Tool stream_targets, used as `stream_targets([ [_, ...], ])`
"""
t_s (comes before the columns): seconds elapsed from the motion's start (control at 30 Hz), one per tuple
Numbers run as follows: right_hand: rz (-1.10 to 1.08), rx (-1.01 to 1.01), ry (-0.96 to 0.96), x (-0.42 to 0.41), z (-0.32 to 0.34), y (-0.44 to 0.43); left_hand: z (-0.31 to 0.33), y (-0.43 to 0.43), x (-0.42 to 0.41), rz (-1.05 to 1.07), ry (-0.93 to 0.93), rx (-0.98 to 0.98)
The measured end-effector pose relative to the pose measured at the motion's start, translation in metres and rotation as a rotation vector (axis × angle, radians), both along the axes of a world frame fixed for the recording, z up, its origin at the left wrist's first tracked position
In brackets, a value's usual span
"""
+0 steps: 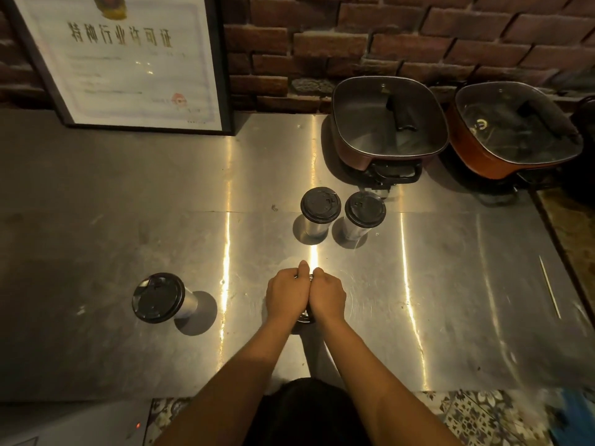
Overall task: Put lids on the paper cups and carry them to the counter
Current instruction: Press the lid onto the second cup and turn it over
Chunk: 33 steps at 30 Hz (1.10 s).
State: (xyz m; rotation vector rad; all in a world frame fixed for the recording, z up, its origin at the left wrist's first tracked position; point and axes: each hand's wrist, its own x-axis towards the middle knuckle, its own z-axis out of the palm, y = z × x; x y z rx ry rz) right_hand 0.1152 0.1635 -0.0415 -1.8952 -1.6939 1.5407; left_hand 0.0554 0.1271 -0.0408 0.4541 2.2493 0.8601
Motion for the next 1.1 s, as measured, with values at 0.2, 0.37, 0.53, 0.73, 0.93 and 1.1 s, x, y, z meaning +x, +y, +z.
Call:
stream_targets([
  [0.2, 0.087, -0.088, -0.044, 0.02, -0.004, -0.006, 0.013, 0.007, -0.029, -0.689, 0.186, -0.11],
  [0.37, 0.015, -0.103, 0.037, 0.036, 0.001, -0.009, 0.025, 0.012, -0.034, -0.902, 0.478, -0.16],
  [0.53, 0.043, 0.048, 0.097, 0.033, 0.022, 0.004, 0.027, -0.004, -0.028, -0.358, 0.205, -0.002],
  [0.73, 0.16, 0.072, 0.107, 0.003, 0.019, -0.001, 0.014, -0.016, -0.007, 0.094, -0.178, 0.018],
  [0.93, 0.057, 0.037, 0.076, -0.005, 0.004, -0.007, 0.005, -0.008, 0.006, 0.21, -0.041, -0.008],
  [1.1, -0.001, 0.057, 0.057, -0.006, 0.003, -0.009, -0.001, -0.01, 0.007, 0.261, -0.031, 0.071],
])
